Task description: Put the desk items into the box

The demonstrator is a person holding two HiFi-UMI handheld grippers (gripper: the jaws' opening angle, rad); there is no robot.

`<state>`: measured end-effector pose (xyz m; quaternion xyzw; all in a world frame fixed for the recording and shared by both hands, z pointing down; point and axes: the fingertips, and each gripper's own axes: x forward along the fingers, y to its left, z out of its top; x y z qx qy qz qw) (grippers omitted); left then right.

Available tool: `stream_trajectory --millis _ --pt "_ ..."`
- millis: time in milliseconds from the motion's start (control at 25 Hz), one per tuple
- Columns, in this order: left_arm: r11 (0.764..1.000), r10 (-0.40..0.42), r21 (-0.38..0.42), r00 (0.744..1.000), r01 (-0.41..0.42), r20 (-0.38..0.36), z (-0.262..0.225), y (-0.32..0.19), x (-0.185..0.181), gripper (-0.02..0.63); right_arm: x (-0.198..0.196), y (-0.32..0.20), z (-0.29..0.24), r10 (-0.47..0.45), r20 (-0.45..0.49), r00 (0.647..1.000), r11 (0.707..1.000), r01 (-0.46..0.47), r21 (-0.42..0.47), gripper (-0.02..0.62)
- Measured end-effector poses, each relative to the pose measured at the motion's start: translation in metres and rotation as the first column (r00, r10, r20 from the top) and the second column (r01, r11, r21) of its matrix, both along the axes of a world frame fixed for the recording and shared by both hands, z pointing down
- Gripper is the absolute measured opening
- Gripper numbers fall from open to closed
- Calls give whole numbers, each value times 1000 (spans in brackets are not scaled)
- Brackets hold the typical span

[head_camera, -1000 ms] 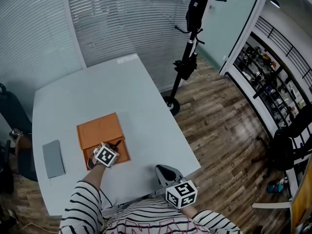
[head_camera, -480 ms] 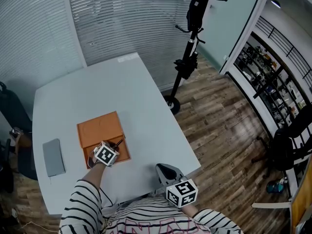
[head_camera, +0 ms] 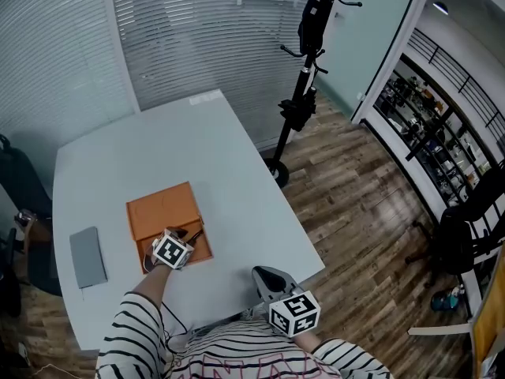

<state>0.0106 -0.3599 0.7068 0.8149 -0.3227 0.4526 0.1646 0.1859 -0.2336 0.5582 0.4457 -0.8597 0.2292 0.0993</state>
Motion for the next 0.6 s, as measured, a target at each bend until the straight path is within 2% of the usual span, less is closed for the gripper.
stream_trajectory --millis 320,600 --pt "999 22 28 999 -21 -39 -12 7 -7 110 -18 9 -6 30 1 1000 1000 -30 5 28" --pt "990 52 139 995 -41 -80 -32 7 -18 105 -36 21 -10 55 2 998 998 -55 6 28"
